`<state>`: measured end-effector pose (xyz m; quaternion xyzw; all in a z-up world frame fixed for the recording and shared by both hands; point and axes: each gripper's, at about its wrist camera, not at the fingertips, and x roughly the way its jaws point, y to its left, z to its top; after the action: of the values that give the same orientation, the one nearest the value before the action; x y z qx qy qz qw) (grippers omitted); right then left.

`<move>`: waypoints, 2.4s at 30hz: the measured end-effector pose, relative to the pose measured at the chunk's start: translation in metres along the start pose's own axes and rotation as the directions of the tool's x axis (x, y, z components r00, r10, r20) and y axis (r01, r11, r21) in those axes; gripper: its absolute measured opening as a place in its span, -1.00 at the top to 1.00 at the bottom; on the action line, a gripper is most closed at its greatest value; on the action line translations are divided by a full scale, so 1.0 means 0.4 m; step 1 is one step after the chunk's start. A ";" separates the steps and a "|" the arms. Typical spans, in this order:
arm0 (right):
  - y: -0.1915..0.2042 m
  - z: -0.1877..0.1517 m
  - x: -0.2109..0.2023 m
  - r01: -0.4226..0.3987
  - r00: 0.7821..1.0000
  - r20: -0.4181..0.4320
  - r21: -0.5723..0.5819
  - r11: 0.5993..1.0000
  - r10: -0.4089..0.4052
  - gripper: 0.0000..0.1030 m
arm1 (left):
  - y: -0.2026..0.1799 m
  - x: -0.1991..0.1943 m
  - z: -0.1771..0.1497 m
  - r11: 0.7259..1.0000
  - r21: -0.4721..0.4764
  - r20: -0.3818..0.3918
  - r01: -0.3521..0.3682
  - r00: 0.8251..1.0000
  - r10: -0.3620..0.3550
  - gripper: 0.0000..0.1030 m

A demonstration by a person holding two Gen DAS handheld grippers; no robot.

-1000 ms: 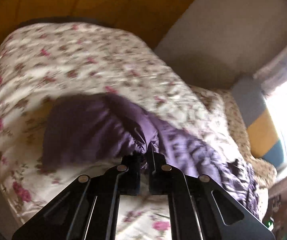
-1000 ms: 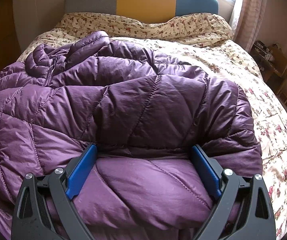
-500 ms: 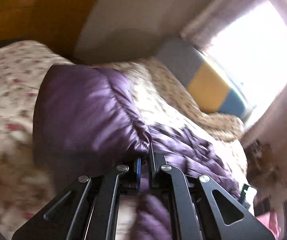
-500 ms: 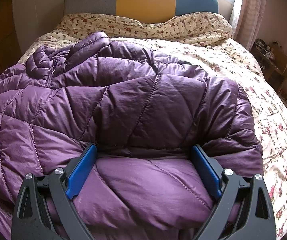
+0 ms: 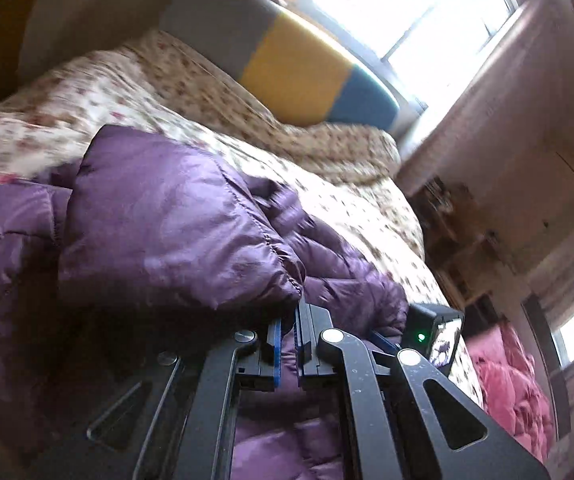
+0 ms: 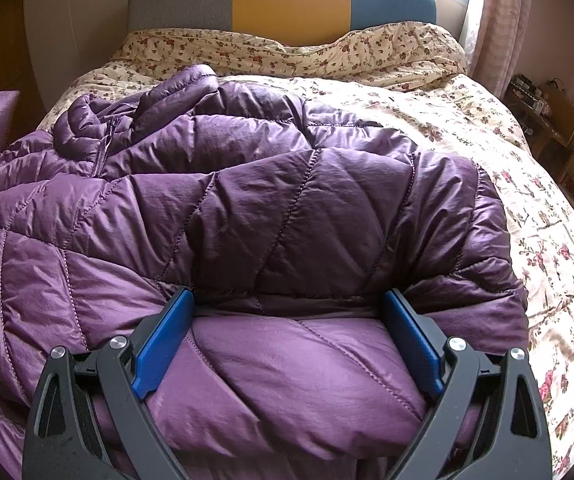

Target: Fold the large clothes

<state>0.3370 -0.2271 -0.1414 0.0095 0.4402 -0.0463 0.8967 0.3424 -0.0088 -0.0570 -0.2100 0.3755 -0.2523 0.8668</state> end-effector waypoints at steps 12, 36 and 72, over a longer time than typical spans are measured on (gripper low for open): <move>0.001 0.001 0.002 -0.004 1.000 0.001 0.003 1.000 0.004 -0.82 | -0.022 0.084 -0.041 0.997 0.005 -0.090 0.073 0.993 -0.072 -0.21; -0.015 0.005 -0.043 -0.023 1.000 -0.004 -0.005 1.000 0.023 -0.71 | -0.008 -0.025 0.028 0.988 -0.095 0.011 0.121 0.993 -0.120 -0.53; 0.076 0.041 -0.095 0.068 0.998 -0.004 -0.125 0.990 -0.069 0.96 | 0.197 -0.213 -0.087 0.925 -0.032 0.114 -0.380 0.918 0.381 -0.36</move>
<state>0.3295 -0.1947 -0.1022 -0.0617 0.4460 -0.0492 0.8915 0.2877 0.0974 -0.0760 -0.1515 0.3585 -0.0648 0.9189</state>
